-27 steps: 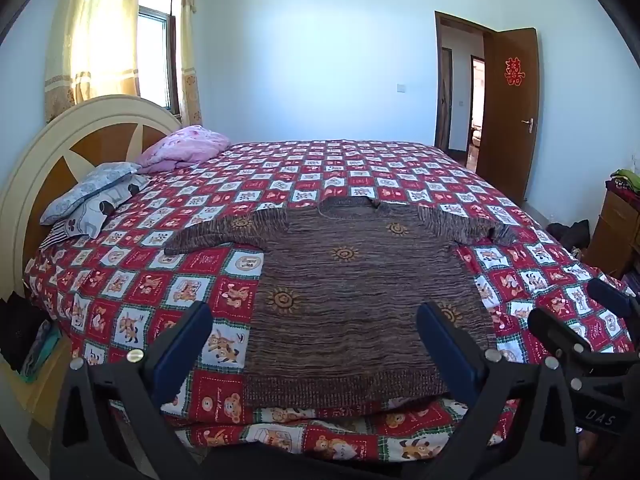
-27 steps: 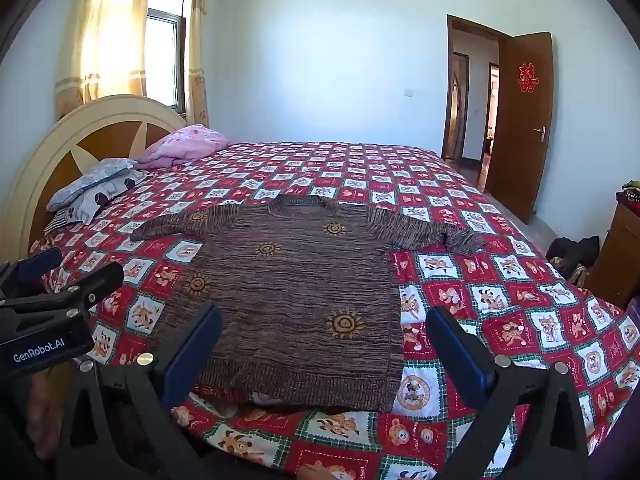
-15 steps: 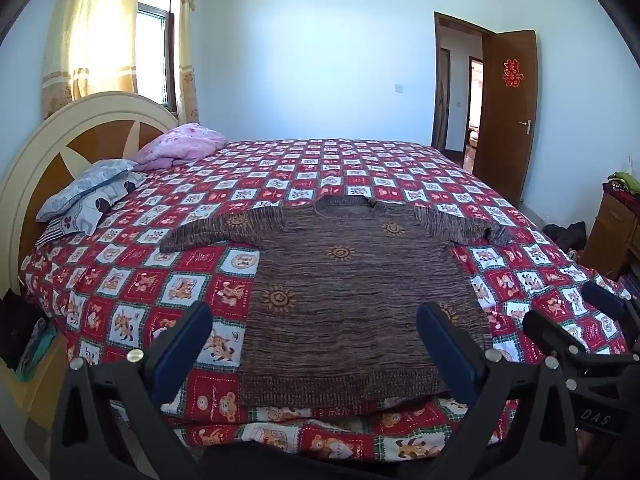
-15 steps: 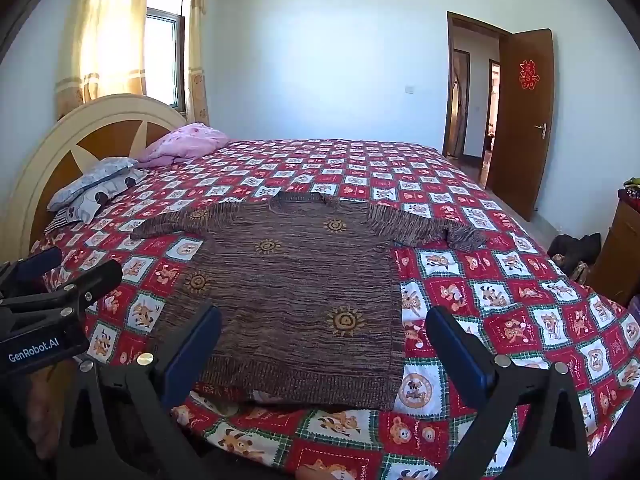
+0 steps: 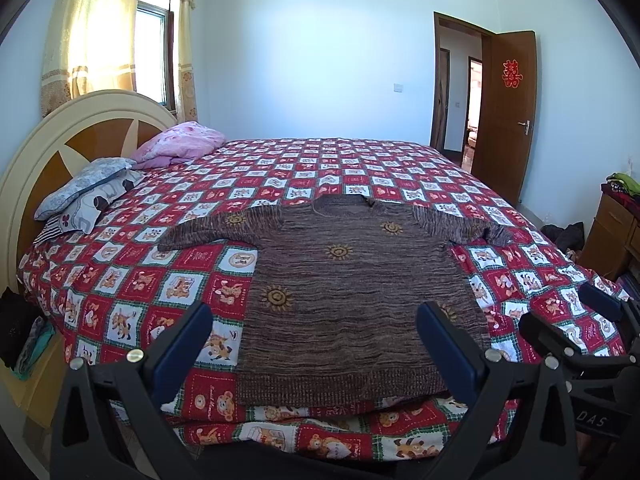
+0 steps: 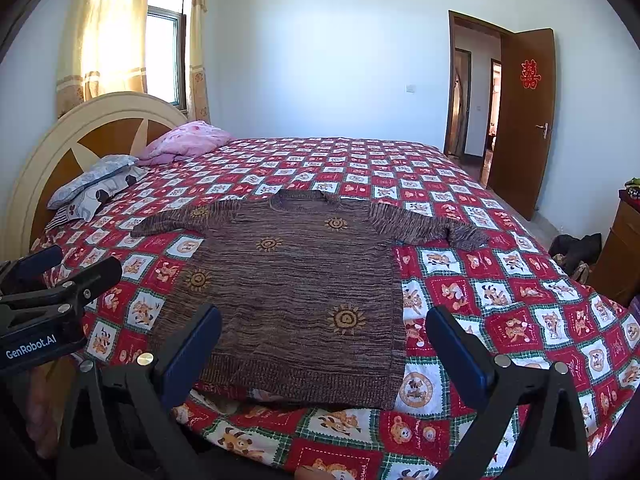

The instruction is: Fold small clothes

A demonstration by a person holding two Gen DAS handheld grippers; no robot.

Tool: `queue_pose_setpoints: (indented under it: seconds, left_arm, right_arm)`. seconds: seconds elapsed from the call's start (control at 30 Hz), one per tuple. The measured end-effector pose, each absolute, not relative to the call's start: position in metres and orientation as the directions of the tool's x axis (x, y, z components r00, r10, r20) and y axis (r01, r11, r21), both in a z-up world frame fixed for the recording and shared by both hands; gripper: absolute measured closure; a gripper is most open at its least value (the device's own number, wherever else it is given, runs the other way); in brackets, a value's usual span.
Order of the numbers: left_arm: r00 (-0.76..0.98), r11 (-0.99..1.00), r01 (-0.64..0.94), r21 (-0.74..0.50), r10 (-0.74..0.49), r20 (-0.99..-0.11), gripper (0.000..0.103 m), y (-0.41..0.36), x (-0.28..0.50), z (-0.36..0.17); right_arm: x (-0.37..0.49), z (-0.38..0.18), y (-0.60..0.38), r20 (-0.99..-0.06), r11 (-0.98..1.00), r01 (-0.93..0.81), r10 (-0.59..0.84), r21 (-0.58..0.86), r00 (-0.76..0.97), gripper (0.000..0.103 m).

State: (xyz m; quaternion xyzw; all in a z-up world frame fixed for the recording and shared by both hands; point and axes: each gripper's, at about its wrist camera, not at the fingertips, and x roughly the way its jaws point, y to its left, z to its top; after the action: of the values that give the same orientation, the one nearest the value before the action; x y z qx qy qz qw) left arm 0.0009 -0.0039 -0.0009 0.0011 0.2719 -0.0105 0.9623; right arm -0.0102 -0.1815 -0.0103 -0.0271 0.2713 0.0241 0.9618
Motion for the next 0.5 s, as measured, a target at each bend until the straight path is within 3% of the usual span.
queue_pose_setpoints:
  seconds: [0.5]
  left_arm:
    - [0.855,1.0,0.026,-0.005,-0.025,-0.518,0.0,-0.0056,-0.001,-0.0003]
  right_arm:
    - [-0.0109,-0.0113,-0.1796,-0.529,0.997,-0.071,0.04,-0.04,0.848,0.001]
